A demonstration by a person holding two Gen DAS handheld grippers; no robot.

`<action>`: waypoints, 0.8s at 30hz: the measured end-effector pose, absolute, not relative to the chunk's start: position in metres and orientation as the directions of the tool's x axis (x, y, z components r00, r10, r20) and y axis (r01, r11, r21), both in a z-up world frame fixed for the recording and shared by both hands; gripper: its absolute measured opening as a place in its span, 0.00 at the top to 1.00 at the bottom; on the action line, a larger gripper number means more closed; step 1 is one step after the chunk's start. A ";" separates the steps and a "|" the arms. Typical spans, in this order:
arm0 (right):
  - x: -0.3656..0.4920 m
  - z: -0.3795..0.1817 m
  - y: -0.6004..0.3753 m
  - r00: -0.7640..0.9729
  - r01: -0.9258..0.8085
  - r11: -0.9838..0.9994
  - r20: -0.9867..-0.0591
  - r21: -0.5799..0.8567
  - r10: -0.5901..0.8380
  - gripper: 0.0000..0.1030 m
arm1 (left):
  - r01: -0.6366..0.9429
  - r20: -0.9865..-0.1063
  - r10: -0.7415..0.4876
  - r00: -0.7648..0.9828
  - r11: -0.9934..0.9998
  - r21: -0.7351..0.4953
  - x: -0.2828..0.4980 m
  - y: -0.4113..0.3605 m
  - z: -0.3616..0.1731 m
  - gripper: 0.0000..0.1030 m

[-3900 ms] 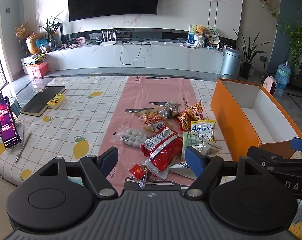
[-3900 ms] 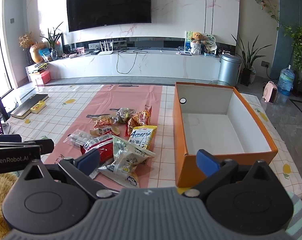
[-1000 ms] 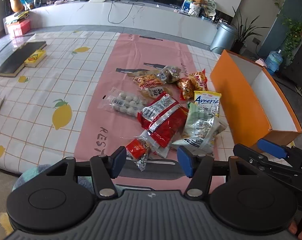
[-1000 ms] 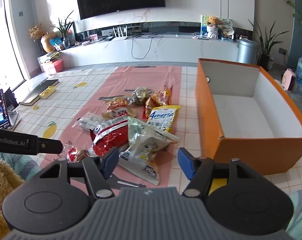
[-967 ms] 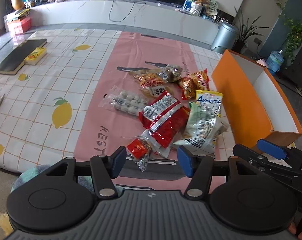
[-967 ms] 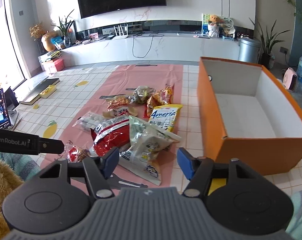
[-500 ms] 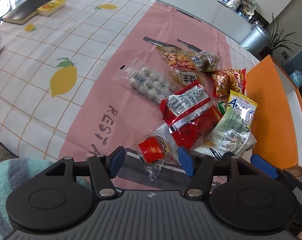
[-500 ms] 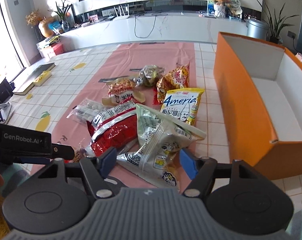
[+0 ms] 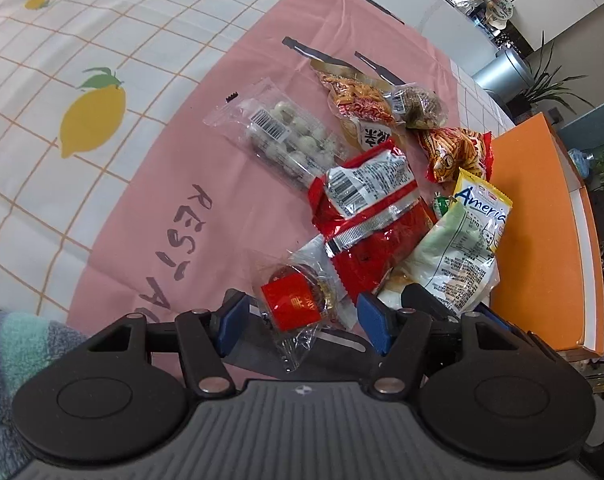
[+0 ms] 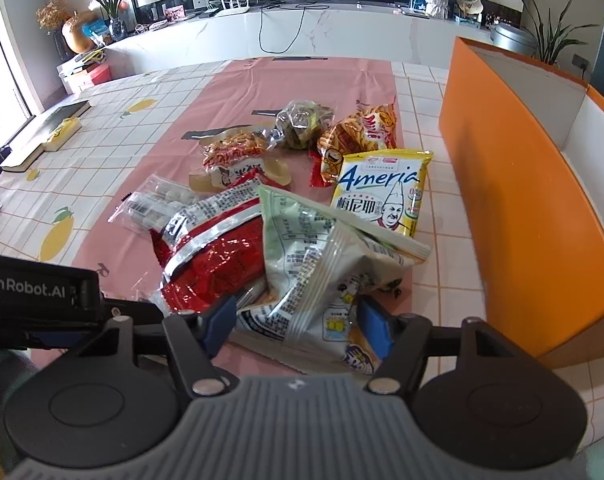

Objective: Organize snacks

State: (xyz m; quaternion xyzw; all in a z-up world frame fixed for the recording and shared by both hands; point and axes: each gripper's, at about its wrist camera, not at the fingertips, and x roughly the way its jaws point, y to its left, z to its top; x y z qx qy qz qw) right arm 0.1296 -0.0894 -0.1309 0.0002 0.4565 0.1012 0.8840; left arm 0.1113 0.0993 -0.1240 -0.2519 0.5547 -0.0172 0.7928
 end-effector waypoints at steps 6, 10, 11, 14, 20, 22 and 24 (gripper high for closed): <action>0.128 -0.133 -0.079 0.569 -0.198 0.980 -0.812 0.018 0.130 0.41 | -0.244 -0.875 -0.310 0.372 0.877 -0.414 0.113 0.098 -0.129 0.49; 0.127 -0.134 -0.076 0.586 -0.187 0.982 -0.805 -0.028 0.088 0.53 | -0.194 -0.881 -0.285 0.377 0.906 -0.375 0.114 0.089 -0.128 0.56; 0.127 -0.134 -0.076 0.589 -0.185 0.982 -0.804 -0.035 0.082 0.57 | -0.187 -0.883 -0.279 0.379 0.911 -0.368 0.114 0.088 -0.128 0.58; 0.128 -0.133 -0.076 0.588 -0.181 0.983 -0.804 -0.030 0.084 0.63 | -0.186 -0.879 -0.287 0.381 0.908 -0.377 0.113 0.090 -0.127 0.60; 0.124 -0.129 -0.070 0.587 -0.231 0.971 -0.805 -0.058 0.091 0.74 | -0.171 -0.855 -0.312 0.415 0.896 -0.410 0.108 0.093 -0.122 0.62; 0.123 -0.126 -0.070 0.590 -0.242 0.967 -0.803 -0.076 0.085 0.75 | -0.172 -0.845 -0.318 0.429 0.890 -0.422 0.106 0.095 -0.121 0.62; 0.121 -0.122 -0.072 0.596 -0.243 0.967 -0.798 -0.077 0.086 0.75 | -0.169 -0.838 -0.320 0.442 0.887 -0.429 0.104 0.096 -0.118 0.62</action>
